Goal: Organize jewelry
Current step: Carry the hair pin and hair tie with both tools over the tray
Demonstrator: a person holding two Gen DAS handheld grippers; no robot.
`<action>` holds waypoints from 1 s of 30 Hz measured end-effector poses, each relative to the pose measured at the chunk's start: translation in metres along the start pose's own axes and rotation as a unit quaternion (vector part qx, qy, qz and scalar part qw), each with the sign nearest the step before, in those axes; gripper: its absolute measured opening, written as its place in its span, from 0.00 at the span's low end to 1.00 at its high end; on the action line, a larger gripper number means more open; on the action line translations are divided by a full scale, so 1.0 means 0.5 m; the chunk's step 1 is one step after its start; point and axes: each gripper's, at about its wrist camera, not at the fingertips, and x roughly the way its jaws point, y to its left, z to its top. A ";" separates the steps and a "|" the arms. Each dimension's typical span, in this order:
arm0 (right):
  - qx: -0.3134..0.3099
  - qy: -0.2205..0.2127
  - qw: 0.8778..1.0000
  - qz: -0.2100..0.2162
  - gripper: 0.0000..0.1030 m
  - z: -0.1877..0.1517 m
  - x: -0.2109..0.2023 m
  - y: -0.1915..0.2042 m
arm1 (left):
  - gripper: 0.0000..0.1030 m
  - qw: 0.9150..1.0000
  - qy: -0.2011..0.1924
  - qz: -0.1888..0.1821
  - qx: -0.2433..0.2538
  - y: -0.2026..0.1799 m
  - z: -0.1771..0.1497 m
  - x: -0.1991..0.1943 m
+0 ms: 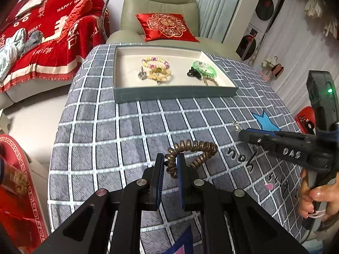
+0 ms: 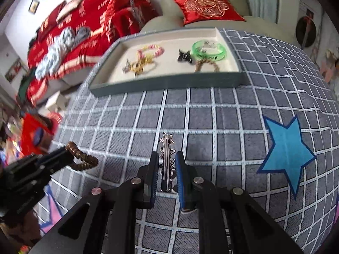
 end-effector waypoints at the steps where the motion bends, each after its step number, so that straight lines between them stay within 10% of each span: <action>1: 0.008 -0.007 1.000 0.005 0.17 0.006 -0.006 -0.004 | 0.28 1.000 -0.003 0.000 0.001 0.001 0.007 -0.001; 30: 0.034 -0.029 0.998 0.035 0.17 0.251 0.082 -0.029 | 0.28 0.998 -0.062 0.032 -0.008 0.046 0.254 0.111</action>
